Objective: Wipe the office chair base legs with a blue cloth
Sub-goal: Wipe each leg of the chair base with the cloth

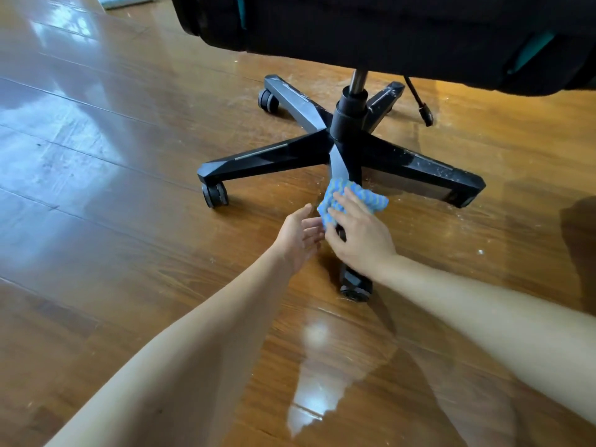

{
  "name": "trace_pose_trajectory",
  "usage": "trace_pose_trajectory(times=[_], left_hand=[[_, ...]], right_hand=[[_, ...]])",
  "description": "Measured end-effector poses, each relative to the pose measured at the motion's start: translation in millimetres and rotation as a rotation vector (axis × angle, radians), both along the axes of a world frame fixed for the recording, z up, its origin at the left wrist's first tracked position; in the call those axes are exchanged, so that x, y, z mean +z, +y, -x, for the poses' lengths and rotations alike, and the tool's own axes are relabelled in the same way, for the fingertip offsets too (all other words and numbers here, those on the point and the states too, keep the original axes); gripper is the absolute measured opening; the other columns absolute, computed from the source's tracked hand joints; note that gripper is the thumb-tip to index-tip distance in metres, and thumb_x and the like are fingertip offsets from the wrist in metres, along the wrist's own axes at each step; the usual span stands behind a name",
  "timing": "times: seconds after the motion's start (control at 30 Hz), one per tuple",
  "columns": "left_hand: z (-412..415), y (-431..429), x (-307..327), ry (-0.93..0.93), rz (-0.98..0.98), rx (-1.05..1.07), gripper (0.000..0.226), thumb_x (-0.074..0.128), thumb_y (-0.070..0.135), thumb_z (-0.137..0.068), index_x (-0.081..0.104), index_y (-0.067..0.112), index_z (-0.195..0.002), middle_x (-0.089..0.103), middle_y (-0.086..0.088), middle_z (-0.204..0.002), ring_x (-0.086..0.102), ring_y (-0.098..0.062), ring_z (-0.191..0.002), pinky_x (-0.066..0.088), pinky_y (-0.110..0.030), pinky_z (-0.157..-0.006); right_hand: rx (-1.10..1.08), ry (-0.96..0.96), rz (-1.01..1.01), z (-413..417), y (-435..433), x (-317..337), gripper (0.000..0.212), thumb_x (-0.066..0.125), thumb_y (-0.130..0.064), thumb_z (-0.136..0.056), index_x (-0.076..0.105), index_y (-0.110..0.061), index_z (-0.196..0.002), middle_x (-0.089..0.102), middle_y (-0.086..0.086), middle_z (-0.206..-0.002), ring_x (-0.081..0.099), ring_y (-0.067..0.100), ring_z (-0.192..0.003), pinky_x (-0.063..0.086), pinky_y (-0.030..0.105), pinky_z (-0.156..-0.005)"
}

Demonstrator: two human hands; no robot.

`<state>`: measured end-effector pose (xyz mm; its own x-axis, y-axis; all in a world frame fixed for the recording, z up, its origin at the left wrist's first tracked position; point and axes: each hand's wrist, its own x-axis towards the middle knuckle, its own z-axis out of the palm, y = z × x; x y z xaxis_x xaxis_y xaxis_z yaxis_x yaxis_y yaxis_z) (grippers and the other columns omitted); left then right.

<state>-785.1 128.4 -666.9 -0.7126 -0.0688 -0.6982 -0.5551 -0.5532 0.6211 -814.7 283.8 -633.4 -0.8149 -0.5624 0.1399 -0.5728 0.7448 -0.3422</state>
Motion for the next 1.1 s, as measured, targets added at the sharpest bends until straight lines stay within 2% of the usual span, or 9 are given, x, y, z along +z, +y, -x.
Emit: trace_pose_trajectory(times=[0.1, 0.23, 0.33, 0.5, 0.63, 0.8, 0.9, 1.0, 1.1], left_hand=[[-2.4, -3.7, 4.1, -0.044, 0.071, 0.074, 0.037, 0.061, 0.044, -0.101, 0.074, 0.016, -0.120, 0.074, -0.003, -0.120, 0.070, -0.014, -0.104, 0.054, -0.031, -0.091], [0.9, -0.5, 4.3, -0.045, 0.129, 0.160, 0.030, 0.063, 0.030, -0.102, 0.074, 0.010, -0.121, 0.072, -0.005, -0.107, 0.067, -0.017, -0.096, 0.056, -0.029, -0.091], [9.1, 7.3, 6.3, -0.033, 0.135, 0.174, 0.023, 0.063, 0.022, -0.101, 0.073, 0.007, -0.115, 0.067, -0.006, -0.098, 0.061, -0.016, -0.083, 0.049, -0.023, -0.072], [19.1, 22.2, 7.9, -0.062, 0.151, 0.231, 0.010, 0.065, 0.016, -0.098, 0.072, 0.010, -0.096, 0.060, -0.002, -0.077, 0.054, -0.016, -0.071, 0.044, -0.025, -0.067], [16.0, 26.9, 0.7, 0.028, 0.380, 0.160, 0.020, 0.059, 0.025, -0.098, 0.074, 0.018, -0.110, 0.071, 0.003, -0.090, 0.064, -0.017, -0.084, 0.052, -0.031, -0.074], [12.2, 25.2, 0.2, 0.067, 0.639, 0.083, 0.018, 0.052, 0.035, -0.100, 0.067, 0.030, -0.108, 0.070, 0.011, -0.095, 0.065, -0.011, -0.086, 0.056, -0.032, -0.076], [14.4, 27.8, 0.0, 0.072, 0.695, 0.043, 0.024, 0.051, 0.030, -0.099, 0.070, 0.029, -0.114, 0.072, 0.010, -0.093, 0.068, -0.013, -0.083, 0.058, -0.031, -0.072], [19.7, 29.6, 0.4, 0.051, 0.777, 0.029, 0.030, 0.050, 0.023, -0.100, 0.072, 0.024, -0.119, 0.073, 0.008, -0.096, 0.067, -0.012, -0.079, 0.045, -0.025, -0.057], [22.2, 29.8, 1.7, -0.011, 0.782, 0.076, 0.036, 0.046, 0.021, -0.102, 0.071, 0.021, -0.126, 0.072, -0.002, -0.120, 0.067, -0.022, -0.100, 0.049, -0.029, -0.071]], right_hand=[[-0.005, -0.001, -0.095, 46.6, -19.4, 6.9, 0.039, 0.039, -0.021, -0.108, 0.070, -0.013, -0.130, 0.042, 0.000, -0.161, 0.022, 0.014, -0.156, 0.040, 0.037, -0.115], [0.081, 0.083, -0.199, 19.1, -0.4, 3.1, 0.033, 0.048, -0.014, -0.103, 0.071, -0.010, -0.127, 0.048, 0.005, -0.157, 0.031, 0.020, -0.154, 0.044, 0.039, -0.111], [0.283, 0.202, -0.200, -31.3, 32.7, -1.8, 0.023, 0.055, -0.013, -0.095, 0.075, -0.004, -0.103, 0.065, 0.013, -0.135, 0.050, 0.028, -0.142, 0.041, 0.037, -0.115], [0.409, 0.214, -0.212, -39.5, 49.1, -2.5, 0.025, 0.053, -0.017, -0.098, 0.075, -0.006, -0.097, 0.069, 0.011, -0.123, 0.052, 0.028, -0.140, 0.045, 0.038, -0.112], [0.285, 0.164, -0.331, 16.1, 1.8, 4.6, 0.029, 0.059, -0.018, -0.091, 0.076, -0.007, -0.112, 0.065, 0.007, -0.138, 0.043, 0.022, -0.147, 0.037, 0.029, -0.114], [0.086, 0.088, -0.378, 59.1, -19.0, 19.7, 0.024, 0.054, -0.021, -0.099, 0.076, -0.021, -0.109, 0.025, 0.007, -0.169, 0.011, 0.022, -0.159, 0.049, 0.045, -0.105], [0.150, 0.120, -0.407, 33.5, 0.6, 15.8, 0.036, 0.054, -0.014, -0.094, 0.069, -0.017, -0.127, 0.040, 0.011, -0.161, 0.023, 0.028, -0.156, 0.049, 0.045, -0.107], [0.403, 0.195, -0.451, -9.0, 27.5, 14.2, 0.032, 0.055, -0.013, -0.086, 0.075, -0.005, -0.110, 0.066, 0.016, -0.130, 0.048, 0.036, -0.142, 0.054, 0.043, -0.102], [0.546, 0.175, -0.570, -12.4, 28.8, 17.8, 0.049, 0.032, -0.023, -0.091, 0.073, -0.006, -0.113, 0.068, 0.010, -0.118, 0.051, 0.035, -0.137, 0.051, 0.043, -0.105]])
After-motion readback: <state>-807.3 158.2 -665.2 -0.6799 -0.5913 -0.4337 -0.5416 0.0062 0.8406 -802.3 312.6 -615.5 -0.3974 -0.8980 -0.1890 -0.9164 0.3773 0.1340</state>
